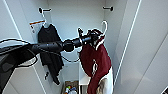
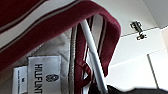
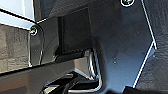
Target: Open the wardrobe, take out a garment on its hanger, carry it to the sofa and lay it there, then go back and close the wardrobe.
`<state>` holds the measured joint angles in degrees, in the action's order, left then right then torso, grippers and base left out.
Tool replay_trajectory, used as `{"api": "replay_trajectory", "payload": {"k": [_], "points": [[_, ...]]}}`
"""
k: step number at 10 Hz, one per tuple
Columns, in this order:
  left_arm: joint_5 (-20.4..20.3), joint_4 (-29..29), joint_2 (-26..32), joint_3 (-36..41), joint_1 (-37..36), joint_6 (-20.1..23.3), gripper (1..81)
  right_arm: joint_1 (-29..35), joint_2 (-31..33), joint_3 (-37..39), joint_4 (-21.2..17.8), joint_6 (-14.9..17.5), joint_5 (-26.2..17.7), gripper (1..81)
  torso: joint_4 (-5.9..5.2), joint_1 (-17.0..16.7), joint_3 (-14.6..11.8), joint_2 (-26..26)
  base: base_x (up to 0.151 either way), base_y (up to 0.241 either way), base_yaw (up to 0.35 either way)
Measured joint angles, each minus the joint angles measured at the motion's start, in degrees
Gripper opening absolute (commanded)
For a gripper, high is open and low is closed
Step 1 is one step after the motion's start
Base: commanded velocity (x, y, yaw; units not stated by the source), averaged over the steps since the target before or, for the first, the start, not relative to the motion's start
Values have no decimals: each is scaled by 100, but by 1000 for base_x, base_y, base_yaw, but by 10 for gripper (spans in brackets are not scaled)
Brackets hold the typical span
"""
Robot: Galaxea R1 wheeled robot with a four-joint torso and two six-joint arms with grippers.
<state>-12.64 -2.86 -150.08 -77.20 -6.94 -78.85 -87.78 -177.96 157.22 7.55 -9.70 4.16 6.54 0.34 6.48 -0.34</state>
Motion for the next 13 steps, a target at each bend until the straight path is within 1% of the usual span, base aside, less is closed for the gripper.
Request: {"api": "replay_trajectory", "payload": {"k": [2,4,8,12,13], "points": [[-30,2,-1,69,22,79,10,0,0,0,0,0,24,811,0,0,0,0,0,0,0],[-34,0,-26,94,18,96,10,5,0,0,0,0,30,811,0,2,0,0,-68,0,0],[-124,-35,-44,132,57,117,10,-15,-11,0,0,-11,22,811,0,2,2,5,-88,0,0],[-133,-40,-52,207,179,118,10,-11,-11,0,2,-11,30,811,0,0,2,2,-93,0,0],[-133,-41,-37,216,254,254,10,-11,-11,0,0,-11,33,811,0,0,2,2,-93,0,0]]}}
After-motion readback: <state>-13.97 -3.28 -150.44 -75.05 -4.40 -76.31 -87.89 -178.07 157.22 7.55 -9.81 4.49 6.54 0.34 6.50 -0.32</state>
